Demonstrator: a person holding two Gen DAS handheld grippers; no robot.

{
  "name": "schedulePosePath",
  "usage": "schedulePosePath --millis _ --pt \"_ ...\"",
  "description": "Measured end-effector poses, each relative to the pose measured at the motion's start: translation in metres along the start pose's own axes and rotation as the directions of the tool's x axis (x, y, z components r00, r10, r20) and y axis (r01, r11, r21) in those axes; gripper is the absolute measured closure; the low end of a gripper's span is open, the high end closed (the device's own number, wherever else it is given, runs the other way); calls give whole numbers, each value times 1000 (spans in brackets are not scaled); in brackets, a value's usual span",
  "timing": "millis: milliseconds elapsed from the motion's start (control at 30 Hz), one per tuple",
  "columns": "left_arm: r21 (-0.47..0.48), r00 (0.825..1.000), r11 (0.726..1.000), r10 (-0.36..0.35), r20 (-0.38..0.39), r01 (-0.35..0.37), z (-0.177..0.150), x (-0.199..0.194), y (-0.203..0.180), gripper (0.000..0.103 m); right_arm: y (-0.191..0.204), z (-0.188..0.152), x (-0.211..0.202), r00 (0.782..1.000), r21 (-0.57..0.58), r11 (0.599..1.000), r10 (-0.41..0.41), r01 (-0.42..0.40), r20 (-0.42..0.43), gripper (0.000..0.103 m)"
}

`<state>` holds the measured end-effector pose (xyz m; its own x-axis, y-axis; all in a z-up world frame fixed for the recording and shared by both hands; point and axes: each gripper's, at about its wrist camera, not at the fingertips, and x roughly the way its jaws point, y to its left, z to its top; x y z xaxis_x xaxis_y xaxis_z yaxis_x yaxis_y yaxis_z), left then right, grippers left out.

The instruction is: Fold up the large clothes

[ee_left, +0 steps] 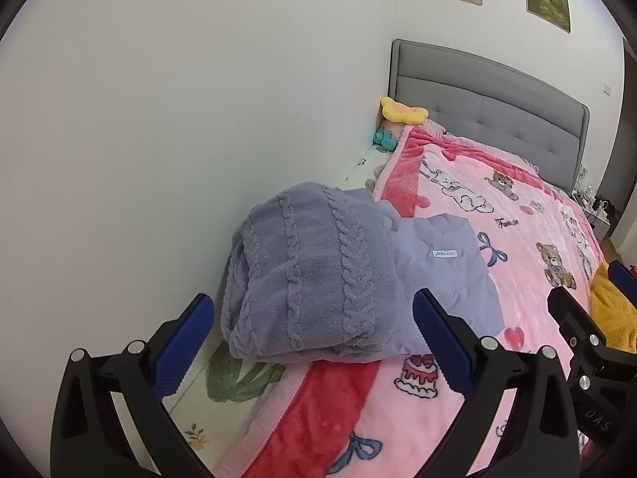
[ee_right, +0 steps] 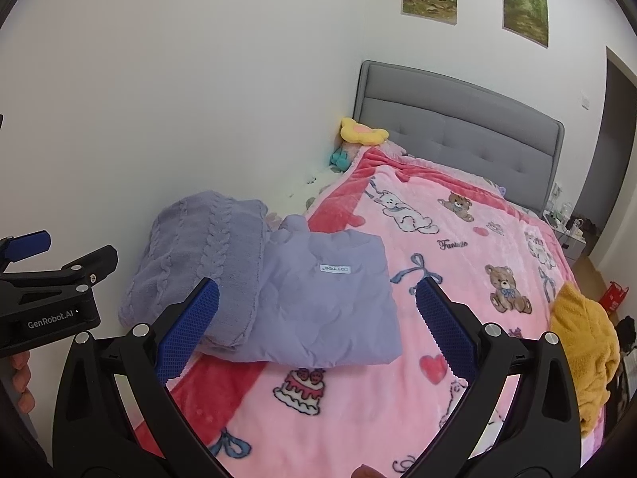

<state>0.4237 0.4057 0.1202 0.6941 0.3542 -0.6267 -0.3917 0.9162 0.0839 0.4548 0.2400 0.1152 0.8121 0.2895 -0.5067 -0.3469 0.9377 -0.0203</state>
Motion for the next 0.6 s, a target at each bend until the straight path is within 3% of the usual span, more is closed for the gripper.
schedulePosePath --millis 600 --pt "14 1000 1000 -16 -17 16 5 2 2 5 -1 2 -5 1000 2 1000 8 -8 17 8"
